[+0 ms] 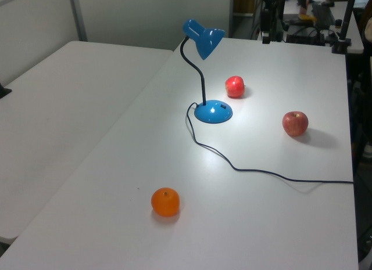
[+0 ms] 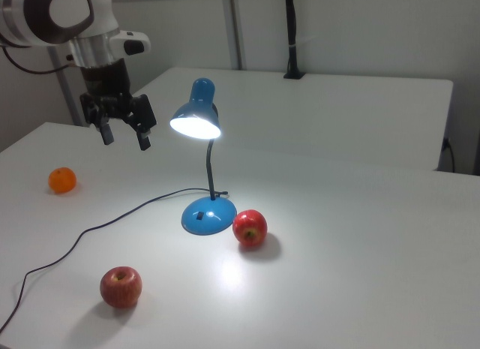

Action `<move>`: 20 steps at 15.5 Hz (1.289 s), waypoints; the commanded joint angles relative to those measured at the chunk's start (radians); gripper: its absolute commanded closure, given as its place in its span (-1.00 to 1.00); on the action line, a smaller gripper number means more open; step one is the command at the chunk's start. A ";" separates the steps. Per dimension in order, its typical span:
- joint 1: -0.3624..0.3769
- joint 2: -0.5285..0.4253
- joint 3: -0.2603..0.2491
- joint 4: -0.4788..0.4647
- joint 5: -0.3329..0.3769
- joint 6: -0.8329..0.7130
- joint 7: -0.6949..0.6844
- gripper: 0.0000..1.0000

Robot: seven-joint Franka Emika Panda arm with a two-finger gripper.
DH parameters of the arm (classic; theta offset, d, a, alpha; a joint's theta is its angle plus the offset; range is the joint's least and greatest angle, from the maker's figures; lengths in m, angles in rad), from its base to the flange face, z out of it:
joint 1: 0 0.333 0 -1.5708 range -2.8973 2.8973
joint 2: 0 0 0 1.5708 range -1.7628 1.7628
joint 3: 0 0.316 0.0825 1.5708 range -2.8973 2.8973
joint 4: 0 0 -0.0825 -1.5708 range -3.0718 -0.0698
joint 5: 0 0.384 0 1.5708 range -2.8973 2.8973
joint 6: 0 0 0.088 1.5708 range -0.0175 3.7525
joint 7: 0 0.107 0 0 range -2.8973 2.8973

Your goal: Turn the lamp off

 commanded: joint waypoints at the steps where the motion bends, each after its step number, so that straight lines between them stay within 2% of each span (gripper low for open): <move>1: 0.003 0.012 -0.001 0.020 0.001 -0.011 -0.024 -1.00; 4: 0.003 0.012 -0.001 0.017 0.001 -0.014 -0.024 -1.00; 5: 0.003 0.012 -0.001 0.015 0.001 -0.014 -0.025 -0.85; 6: 0.003 0.012 -0.001 0.014 0.001 -0.015 -0.025 -0.30; 7: 0.005 0.012 -0.001 0.014 0.001 -0.017 -0.025 0.37; 9: 0.003 0.012 -0.001 0.014 0.001 -0.020 -0.024 0.99; 18: -0.003 0.011 -0.005 0.009 0.010 -0.011 -0.031 1.00; 20: -0.010 0.014 -0.005 -0.020 0.012 -0.006 -0.031 1.00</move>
